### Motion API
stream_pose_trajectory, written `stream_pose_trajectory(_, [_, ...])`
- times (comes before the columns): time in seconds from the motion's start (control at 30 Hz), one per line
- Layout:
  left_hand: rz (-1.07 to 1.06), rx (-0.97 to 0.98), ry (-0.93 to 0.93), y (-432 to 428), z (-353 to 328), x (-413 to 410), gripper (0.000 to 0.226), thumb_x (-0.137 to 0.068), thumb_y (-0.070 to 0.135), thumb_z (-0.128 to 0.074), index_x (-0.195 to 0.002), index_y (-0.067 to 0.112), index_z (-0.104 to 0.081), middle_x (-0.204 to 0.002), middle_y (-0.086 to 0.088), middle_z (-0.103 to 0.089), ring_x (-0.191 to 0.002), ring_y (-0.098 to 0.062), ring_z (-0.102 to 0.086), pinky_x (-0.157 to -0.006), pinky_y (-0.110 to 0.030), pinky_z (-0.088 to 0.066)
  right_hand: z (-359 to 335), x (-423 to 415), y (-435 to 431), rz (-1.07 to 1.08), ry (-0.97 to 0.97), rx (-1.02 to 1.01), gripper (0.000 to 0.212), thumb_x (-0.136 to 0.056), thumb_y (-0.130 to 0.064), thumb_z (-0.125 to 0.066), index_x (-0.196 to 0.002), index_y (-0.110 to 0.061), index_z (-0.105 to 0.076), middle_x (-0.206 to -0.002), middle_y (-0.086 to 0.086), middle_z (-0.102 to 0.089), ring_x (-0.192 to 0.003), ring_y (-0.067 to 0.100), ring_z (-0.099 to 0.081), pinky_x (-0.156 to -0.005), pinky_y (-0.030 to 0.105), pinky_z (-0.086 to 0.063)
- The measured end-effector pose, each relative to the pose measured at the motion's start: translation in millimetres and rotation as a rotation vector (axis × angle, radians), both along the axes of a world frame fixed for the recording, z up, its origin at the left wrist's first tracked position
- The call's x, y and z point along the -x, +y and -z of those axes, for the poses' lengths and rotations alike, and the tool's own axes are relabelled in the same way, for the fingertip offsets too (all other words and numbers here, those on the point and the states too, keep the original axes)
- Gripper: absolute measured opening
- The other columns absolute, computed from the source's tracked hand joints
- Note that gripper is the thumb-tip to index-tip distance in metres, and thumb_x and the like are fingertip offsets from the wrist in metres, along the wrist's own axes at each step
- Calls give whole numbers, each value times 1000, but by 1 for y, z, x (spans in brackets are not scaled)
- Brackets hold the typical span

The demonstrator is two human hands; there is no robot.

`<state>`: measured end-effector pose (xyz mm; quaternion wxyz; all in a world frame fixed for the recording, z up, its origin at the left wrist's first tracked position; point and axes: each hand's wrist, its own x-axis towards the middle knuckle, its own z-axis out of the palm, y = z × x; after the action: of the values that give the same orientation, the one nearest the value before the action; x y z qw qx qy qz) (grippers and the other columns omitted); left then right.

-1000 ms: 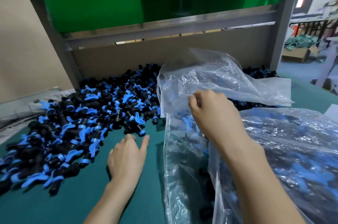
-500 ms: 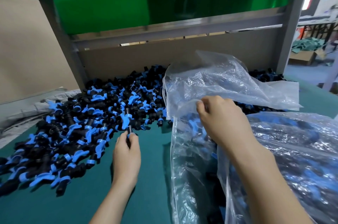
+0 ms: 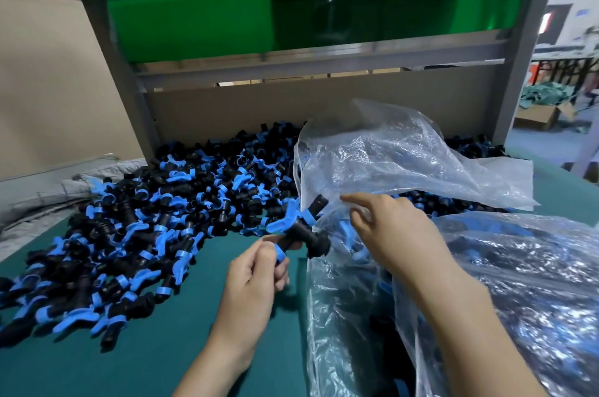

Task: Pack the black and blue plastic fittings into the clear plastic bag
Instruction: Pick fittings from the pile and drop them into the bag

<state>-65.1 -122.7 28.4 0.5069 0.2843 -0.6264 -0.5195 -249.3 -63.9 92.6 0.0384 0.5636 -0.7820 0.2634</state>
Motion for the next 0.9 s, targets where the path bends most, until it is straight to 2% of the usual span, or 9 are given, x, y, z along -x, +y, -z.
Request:
stream_pose_trajectory(0.1, [109, -82, -9, 5, -1, 4, 34, -97, 29, -47, -64, 23, -49, -63, -1, -42, -61, -17, -37, -57, -27, -36, -2, 2, -1, -45, 1, 12, 40, -101, -34, -40, -135, -50, -53, -105, 2, -72, -93, 24, -64, -65, 32, -39])
stream_pose_trajectory(0.2, [164, -105, -37, 7, -1, 5, 39, -103, 20, -41, -66, 21, -51, -64, 0, -44, -62, -15, -38, -58, -26, -36, -3, 2, -1, -78, 48, -2, 40, -101, -35, -42, -136, -52, -50, -108, -2, -72, -94, 23, -65, -63, 31, -37])
stream_pose_trajectory(0.3, [221, -106, -56, 7, -2, 5, 33, -99, 30, -46, -81, 5, -59, -64, 4, -45, -60, -11, -38, -60, -26, -37, -2, 3, -3, -113, 57, -28, 41, -100, -36, -45, -137, -53, -48, -96, 0, -70, -83, 23, -64, -62, 31, -39])
stream_pose_trajectory(0.37, [248, -142, -66, 7, -2, 5, 45, -96, 38, -48, -96, -5, -61, -65, 4, -44, -61, -11, -39, -64, -30, -36, -2, 4, -5, -136, 47, -25, 43, -98, -36, -48, -137, -52, -48, -74, -8, -59, -70, 17, -56, -59, 31, -39])
stream_pose_trajectory(0.47, [269, -138, -37, 5, -3, 6, 40, -94, 46, -53, -99, 8, -66, -68, 2, -48, -62, -11, -42, -65, -29, -38, 1, 6, -7, -148, 59, 4, 47, -97, -38, -50, -141, -51, -44, -56, -10, -42, -56, 7, -39, -53, 30, -34])
stream_pose_trajectory(0.57, [224, -150, 17, 4, -3, 9, 45, -87, 47, -57, -120, 16, -60, -67, 2, -54, -63, -10, -48, -59, -22, -43, 3, 6, -8, -160, 77, -2, 49, -97, -40, -50, -144, -50, -38, -58, -9, -45, -60, 12, -43, -58, 32, -36])
stream_pose_trajectory(0.73, [37, -151, 120, 3, -5, 9, 36, -87, 46, -54, -97, 11, -56, -64, 1, -59, -55, -10, -48, -54, -22, -44, 3, 7, -7, -169, 69, 9, 24, -96, -47, -51, -119, -45, -55, -63, -7, -49, -65, 17, -47, -56, 32, -36])
stream_pose_trajectory(0.83, [0, -86, 140, 3, -6, 8, 28, -90, 40, -55, -103, 15, -63, -72, -1, -64, -57, -11, -52, -55, -20, -46, 2, 5, -7, -185, 65, -32, 23, -93, -60, -53, -109, -45, -60, -71, -10, -57, -71, 17, -54, -56, 31, -38])
stream_pose_trajectory(0.9, [-59, -19, 122, 4, -7, 8, 20, -94, 34, -55, -103, 19, -65, -70, 1, -65, -57, -10, -52, -56, -18, -46, 3, 4, -7, -200, 40, -57, 26, -91, -63, -52, -108, -46, -62, -78, -10, -62, -79, 18, -58, -62, 31, -44])
